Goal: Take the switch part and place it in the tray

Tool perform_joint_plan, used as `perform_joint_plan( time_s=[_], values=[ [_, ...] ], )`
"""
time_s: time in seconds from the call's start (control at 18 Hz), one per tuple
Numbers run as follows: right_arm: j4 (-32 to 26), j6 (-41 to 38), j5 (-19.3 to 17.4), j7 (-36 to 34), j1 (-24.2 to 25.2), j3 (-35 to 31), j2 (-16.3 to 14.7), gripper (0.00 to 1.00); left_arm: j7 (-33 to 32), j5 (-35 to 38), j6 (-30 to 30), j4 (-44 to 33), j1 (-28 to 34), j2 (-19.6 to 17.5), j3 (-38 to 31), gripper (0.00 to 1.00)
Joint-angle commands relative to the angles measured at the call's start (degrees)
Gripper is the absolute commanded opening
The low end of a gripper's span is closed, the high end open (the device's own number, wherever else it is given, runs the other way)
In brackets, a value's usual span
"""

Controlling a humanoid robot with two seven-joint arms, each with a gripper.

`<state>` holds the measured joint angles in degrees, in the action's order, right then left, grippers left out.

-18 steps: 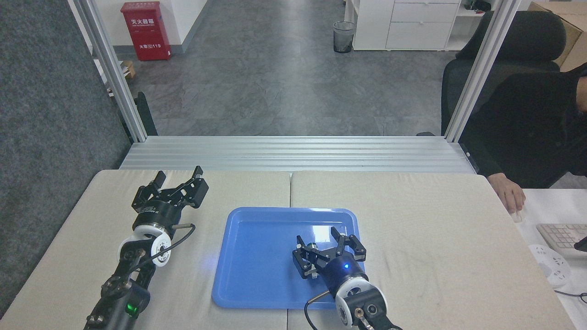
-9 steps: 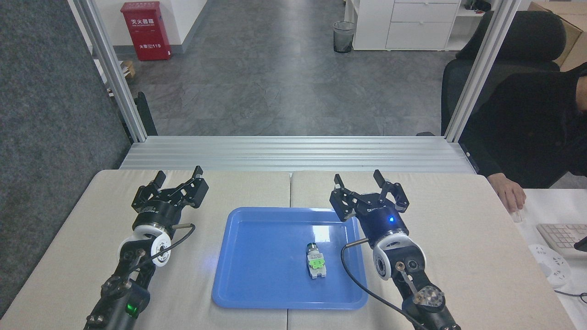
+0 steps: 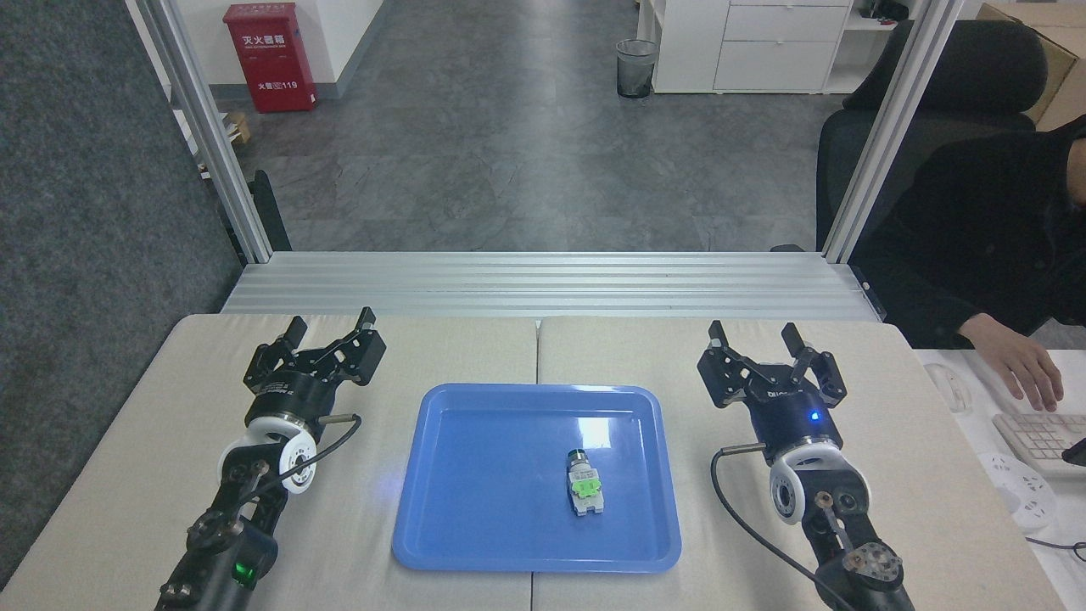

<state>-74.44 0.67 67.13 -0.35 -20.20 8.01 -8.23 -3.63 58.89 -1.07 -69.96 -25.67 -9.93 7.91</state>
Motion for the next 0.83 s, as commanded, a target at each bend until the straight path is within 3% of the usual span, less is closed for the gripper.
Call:
perform_joint_plan(
  time_s=[0.0,0.78],
  values=[
    [-0.3,0.2,-0.8,0.0,1.0,-5.5,-4.8,0.99,0.0,0.0,0.0,0.0,0.0,0.0,0.0,1.0],
    [-0.5,-0.1,-1.2,0.0,0.9,-5.5,-5.0,0.99,0.0,0.0,0.0,0.0,0.0,0.0,0.0,1.0]
  ],
)
